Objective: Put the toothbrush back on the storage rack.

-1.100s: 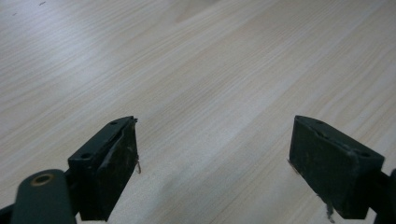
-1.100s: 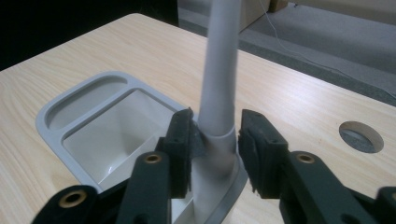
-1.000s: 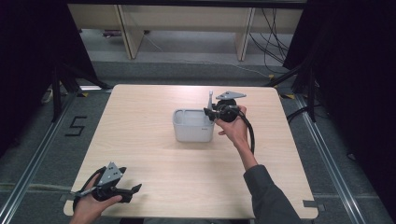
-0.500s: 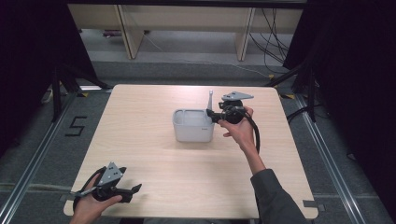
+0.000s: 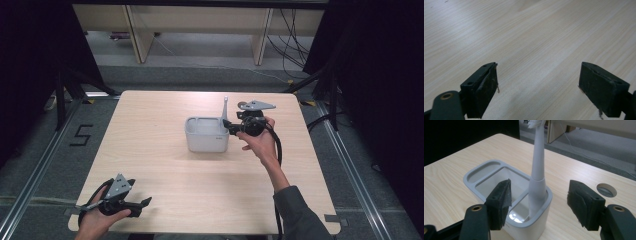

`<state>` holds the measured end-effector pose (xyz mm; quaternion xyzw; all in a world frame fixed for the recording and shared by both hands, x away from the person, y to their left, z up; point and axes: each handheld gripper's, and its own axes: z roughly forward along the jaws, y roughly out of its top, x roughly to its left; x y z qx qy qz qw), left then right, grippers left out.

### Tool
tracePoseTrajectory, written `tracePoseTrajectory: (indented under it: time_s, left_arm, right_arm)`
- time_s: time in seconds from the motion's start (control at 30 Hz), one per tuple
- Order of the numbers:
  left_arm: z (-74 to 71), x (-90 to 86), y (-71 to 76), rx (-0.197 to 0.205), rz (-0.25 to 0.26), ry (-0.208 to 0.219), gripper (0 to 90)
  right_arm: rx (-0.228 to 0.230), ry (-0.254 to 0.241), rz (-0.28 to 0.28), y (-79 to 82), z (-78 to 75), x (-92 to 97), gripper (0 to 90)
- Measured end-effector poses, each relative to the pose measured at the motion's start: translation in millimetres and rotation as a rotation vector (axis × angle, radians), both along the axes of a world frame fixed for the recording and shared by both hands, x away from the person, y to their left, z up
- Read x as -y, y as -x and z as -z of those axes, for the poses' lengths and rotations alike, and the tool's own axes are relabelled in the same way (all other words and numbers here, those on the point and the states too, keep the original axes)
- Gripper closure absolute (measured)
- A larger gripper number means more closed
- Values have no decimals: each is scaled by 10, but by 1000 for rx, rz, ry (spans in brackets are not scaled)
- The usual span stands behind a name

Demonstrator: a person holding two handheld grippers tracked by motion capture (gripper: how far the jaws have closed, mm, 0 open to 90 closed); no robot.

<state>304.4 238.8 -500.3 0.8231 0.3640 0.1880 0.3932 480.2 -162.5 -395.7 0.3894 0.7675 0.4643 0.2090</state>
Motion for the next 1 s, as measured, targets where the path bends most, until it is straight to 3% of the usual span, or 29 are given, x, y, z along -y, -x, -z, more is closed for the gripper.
tracePoseTrajectory:
  time_s: [0.13,0.27,0.4,0.43,0.5,0.57,0.6,1.0]
  left_arm:
    - [-9,-1,4,-7,-1,-8,151]
    - [-10,-1,6,-5,-3,-8,151]
    - [0,0,2,1,0,-1,151]
    - [-13,-12,-1,-5,3,-29,151]
    - [1,1,1,0,-1,1,151]
    - [1,0,1,0,-1,0,151]
    - [-11,-15,-2,-4,6,-31,151]
    - [0,-5,-3,-3,6,-15,151]
  right_arm:
    - [5,4,-2,24,-4,4,364]
    - [-24,4,3,56,-13,17,360]
    - [1,11,-13,66,-16,39,360]
    - [1,14,-17,71,-19,45,360]
    - [-1,14,-9,88,-21,46,358]
    - [4,-4,-4,96,-9,35,357]
    - [-6,12,-16,108,-17,55,357]
    - [5,-2,-37,174,14,93,345]
